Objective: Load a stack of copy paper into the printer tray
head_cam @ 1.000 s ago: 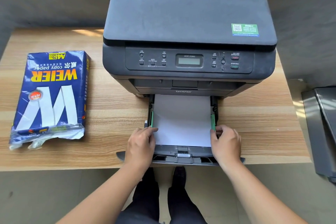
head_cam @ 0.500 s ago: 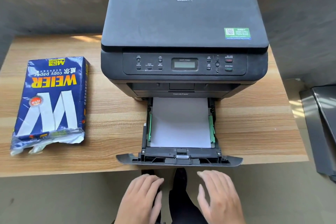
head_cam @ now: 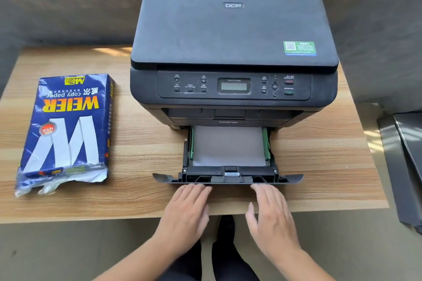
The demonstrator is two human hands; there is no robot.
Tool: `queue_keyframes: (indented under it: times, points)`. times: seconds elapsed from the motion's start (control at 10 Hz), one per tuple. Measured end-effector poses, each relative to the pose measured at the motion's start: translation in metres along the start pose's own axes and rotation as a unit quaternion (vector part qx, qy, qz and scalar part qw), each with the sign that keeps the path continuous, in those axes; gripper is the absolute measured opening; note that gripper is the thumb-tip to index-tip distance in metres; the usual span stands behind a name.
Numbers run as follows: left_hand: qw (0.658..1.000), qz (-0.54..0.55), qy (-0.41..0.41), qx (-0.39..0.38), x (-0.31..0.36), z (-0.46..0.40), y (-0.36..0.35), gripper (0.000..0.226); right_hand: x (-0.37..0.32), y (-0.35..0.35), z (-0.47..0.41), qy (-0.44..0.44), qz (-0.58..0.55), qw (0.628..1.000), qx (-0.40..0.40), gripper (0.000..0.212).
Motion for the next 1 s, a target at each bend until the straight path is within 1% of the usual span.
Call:
queue_keyframes:
  times: [0.1,0.3,0.4,0.5,0.6,0.7,0.8,0.9,1.0]
  points:
    - [1.000,-0.023,0.012,-0.003,-0.011,-0.028,-0.001,0.044,-0.005,-0.005,-0.027,-0.001,0.008,1.000,-0.006,0.049]
    - [0.998,-0.050,0.049,-0.006,-0.026,-0.074,-0.002,0.059,-0.008,-0.015,-0.086,-0.017,0.046,0.999,-0.004,0.055]
    - [0.997,-0.052,0.061,-0.003,-0.030,-0.087,-0.003,0.064,-0.013,-0.019,-0.107,-0.036,0.066,0.997,-0.013,0.053]
    - [0.997,-0.044,0.065,-0.011,-0.031,-0.094,-0.008,0.066,-0.015,-0.024,-0.112,-0.055,0.075,0.995,-0.021,0.056]
    - [0.996,-0.028,0.086,-0.006,-0.033,-0.099,-0.010,0.069,-0.016,-0.025,-0.116,-0.042,0.075,0.996,-0.027,0.064]
    - [0.996,-0.017,0.088,0.006,-0.034,-0.106,-0.011,0.069,-0.015,-0.025,-0.125,-0.050,0.074,0.996,-0.027,0.067]
    - [0.992,0.007,0.122,0.021,-0.037,-0.113,-0.007,0.068,-0.019,-0.019,-0.132,-0.054,0.071,0.994,-0.057,0.069]
    - [0.995,0.006,0.099,0.014,-0.039,-0.107,-0.007,0.063,-0.013,-0.003,-0.131,-0.052,0.011,0.992,-0.114,0.057]
    - [0.997,0.004,0.082,-0.001,-0.034,-0.089,0.003,0.051,-0.005,0.061,-0.130,-0.127,-0.185,0.969,-0.108,0.015]
Point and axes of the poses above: each hand's wrist, its own z-axis away from the middle knuckle, its own y-axis out of the back of the hand, x = y × z, the point moved 3 cm from there along -z, towards the middle knuckle, and after that the axes turned 12 degrees about x, right-handed, at the moved point
